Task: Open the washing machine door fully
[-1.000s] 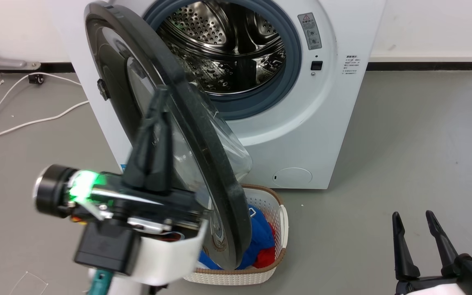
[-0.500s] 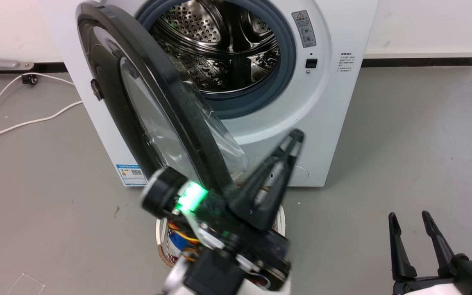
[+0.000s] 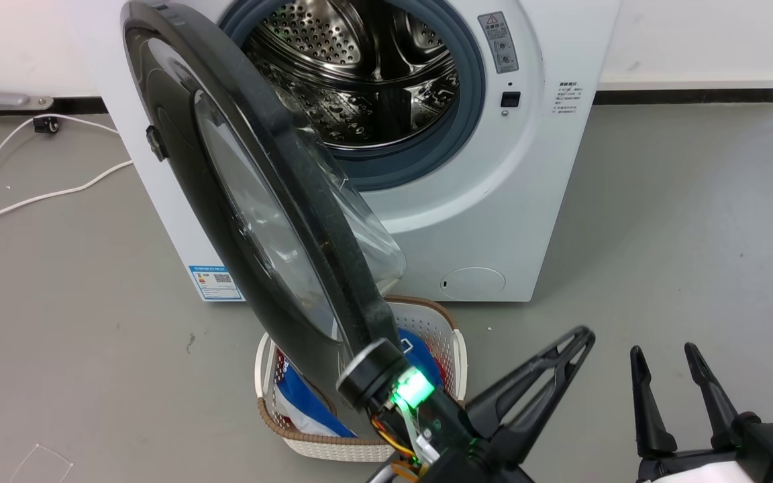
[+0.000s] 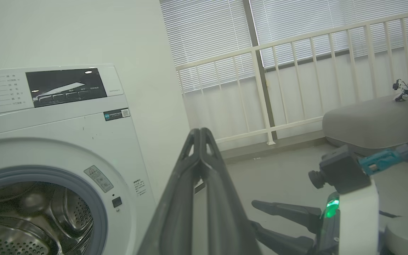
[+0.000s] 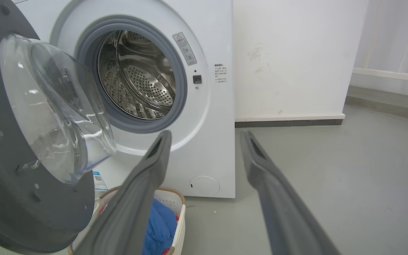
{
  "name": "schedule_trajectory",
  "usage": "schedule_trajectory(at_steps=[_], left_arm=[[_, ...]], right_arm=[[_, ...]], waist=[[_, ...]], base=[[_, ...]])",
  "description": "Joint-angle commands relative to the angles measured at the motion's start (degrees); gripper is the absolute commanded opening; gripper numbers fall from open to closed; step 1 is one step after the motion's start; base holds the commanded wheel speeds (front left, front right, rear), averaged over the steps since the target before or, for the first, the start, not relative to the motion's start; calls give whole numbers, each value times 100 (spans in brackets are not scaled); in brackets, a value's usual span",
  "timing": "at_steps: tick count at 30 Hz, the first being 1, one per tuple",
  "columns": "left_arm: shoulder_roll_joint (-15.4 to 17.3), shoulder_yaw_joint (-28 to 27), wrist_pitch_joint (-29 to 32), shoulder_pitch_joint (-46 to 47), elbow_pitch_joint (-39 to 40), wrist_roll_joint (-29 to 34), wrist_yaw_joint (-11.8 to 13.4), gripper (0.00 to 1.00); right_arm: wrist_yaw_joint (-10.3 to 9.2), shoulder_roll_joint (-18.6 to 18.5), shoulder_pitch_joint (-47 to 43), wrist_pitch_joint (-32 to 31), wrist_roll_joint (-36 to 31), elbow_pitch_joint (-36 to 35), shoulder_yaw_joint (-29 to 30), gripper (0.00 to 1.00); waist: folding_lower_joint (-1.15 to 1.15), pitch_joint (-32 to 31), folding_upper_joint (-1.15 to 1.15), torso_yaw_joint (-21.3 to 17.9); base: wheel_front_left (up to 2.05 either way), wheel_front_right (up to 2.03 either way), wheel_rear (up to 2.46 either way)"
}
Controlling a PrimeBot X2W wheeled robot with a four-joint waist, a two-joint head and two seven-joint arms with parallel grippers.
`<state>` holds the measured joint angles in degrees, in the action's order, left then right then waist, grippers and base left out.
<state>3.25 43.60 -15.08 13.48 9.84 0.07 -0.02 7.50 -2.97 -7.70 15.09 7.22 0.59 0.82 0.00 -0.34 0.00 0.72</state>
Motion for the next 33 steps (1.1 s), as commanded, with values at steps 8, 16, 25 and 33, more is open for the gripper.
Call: schedule_trajectory(at_steps=[8, 16, 25, 33], left_arm=[[116, 117, -13, -348, -645, -134, -52, 0], [223, -196, -13, -497, -1229, -258, 37, 0], [236, -866, -13, -395, -1636, -395, 179, 0], [332, -1315, -13, -437, -1644, -334, 189, 0]], right_arm=[[-1, 18, 134, 10, -53, 20, -55, 100], [-1, 18, 190, 10, -57, 55, -50, 100], [-1, 18, 201, 10, -39, 72, -14, 100], [-1, 18, 186, 10, -21, 93, 45, 100]], waist=[[0, 69, 0, -17], [0, 130, 0, -46], [0, 210, 0, -55], [0, 210, 0, 24]], base=[[0, 0, 0], [0, 0, 0], [0, 0, 0], [0, 0, 0]])
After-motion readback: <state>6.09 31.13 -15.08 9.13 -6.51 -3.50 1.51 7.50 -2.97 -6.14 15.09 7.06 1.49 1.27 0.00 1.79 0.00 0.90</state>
